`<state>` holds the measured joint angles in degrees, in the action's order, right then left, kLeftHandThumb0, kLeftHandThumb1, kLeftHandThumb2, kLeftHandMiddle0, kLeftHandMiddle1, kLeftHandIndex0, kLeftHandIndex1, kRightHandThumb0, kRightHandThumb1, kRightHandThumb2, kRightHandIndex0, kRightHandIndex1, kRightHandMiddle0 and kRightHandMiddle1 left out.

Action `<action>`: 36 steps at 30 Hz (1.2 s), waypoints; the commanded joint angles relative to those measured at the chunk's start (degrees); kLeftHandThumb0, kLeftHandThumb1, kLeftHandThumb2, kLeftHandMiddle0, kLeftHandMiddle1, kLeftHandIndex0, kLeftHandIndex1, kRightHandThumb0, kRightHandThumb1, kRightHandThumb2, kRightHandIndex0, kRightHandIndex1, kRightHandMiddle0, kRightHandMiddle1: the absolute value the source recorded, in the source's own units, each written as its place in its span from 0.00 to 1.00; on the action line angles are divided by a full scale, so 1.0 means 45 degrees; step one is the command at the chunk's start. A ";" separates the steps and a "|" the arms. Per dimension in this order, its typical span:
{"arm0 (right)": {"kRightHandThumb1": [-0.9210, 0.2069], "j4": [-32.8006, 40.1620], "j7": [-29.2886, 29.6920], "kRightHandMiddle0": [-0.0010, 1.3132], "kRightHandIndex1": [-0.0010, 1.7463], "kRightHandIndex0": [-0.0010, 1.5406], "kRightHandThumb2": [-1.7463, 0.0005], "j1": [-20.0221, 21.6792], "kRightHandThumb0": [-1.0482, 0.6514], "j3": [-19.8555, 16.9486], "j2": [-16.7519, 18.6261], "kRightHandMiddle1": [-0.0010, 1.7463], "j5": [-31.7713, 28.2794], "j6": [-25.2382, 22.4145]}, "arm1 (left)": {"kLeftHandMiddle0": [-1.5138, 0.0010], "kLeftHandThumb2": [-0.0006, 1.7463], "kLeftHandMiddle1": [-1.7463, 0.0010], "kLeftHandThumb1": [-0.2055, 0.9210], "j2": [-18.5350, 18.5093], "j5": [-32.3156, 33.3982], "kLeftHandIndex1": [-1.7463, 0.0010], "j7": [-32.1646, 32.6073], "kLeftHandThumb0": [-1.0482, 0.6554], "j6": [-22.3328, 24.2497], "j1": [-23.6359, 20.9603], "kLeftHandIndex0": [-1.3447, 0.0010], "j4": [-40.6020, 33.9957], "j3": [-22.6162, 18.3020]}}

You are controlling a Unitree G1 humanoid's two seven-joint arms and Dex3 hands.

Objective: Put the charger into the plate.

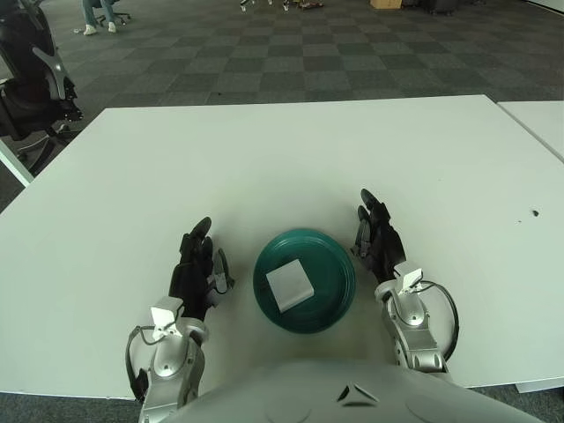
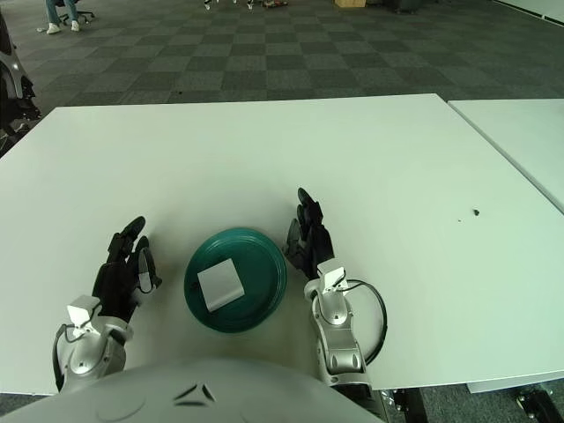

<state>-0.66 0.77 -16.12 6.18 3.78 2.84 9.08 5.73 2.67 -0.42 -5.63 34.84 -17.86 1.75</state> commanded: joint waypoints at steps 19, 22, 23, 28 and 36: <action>0.00 -0.0593 -0.0014 0.00 0.00 0.08 0.48 -0.1518 0.17 -0.0328 -0.0228 0.22 -0.0165 -0.1684 | 0.92 0.56 1.00 1.00 0.0463 -0.0023 0.76 -0.0104 0.05 -0.2544 -0.0242 1.00 0.2630 0.1421; 0.00 -0.0447 -0.0054 0.00 0.00 0.08 0.48 -0.1616 0.17 -0.0368 -0.0296 0.21 -0.0163 -0.1598 | 0.92 0.55 1.00 1.00 0.0610 0.0005 0.76 -0.0005 0.05 -0.2735 -0.0364 1.00 0.2856 0.1472; 0.00 -0.0412 -0.0066 0.00 0.00 0.08 0.48 -0.1639 0.17 -0.0389 -0.0317 0.21 -0.0166 -0.1593 | 0.92 0.55 1.00 1.00 0.0651 -0.0010 0.76 0.0033 0.05 -0.2780 -0.0394 1.00 0.2914 0.1491; 0.00 -0.0163 -0.0078 0.00 0.00 0.08 0.48 -0.1883 0.18 -0.0528 -0.0428 0.24 -0.0186 -0.1775 | 0.91 0.55 1.00 1.00 0.0899 -0.0577 0.74 0.0626 0.05 -0.3201 -0.0657 1.00 0.3359 0.1643; 0.00 0.0104 -0.0128 0.00 0.00 0.08 0.47 -0.2077 0.18 -0.0613 -0.0659 0.23 -0.0011 -0.2083 | 0.88 0.56 0.99 1.00 0.0853 -0.1712 0.72 0.1569 0.07 -0.3500 -0.0955 1.00 0.4077 0.1910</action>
<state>4.09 0.02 -20.30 4.79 2.18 2.84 7.79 8.45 -3.08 4.80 -23.45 30.60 -3.39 9.99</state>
